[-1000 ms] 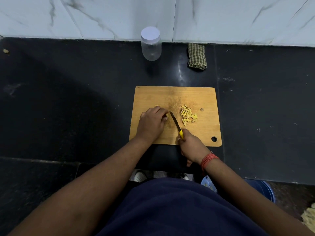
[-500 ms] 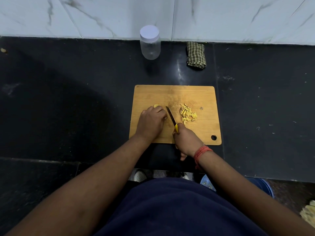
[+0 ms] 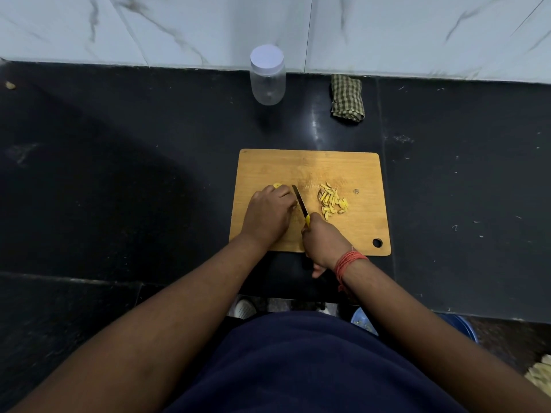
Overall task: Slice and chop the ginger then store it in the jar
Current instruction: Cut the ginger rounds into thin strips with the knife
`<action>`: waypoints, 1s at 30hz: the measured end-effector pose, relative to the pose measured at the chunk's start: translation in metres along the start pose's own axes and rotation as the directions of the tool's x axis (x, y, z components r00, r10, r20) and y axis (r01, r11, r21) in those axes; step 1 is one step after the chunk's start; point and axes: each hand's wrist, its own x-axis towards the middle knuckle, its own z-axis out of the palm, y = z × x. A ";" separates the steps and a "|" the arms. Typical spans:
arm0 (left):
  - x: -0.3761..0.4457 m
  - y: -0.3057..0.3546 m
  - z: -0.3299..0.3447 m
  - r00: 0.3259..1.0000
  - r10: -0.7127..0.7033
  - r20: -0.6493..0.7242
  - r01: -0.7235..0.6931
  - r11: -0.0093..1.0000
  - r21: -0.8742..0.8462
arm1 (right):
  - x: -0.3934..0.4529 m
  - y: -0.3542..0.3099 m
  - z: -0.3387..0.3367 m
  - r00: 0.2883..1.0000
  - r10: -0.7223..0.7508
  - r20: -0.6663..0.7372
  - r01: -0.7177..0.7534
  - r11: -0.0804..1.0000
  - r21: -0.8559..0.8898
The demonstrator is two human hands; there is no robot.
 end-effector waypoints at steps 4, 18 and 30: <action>0.000 -0.001 0.000 1.000 0.002 0.015 -0.002 1.000 0.000 | -0.002 -0.001 -0.001 1.000 -0.004 0.019 0.004 1.000 0.007; 0.001 0.001 -0.002 1.000 0.003 0.008 -0.003 1.000 0.005 | 0.000 -0.004 0.006 0.999 0.022 0.025 -0.019 0.994 -0.104; -0.001 0.001 -0.002 0.999 -0.040 0.022 0.040 0.999 -0.002 | -0.016 0.009 0.011 0.997 0.050 0.066 -0.044 0.995 -0.088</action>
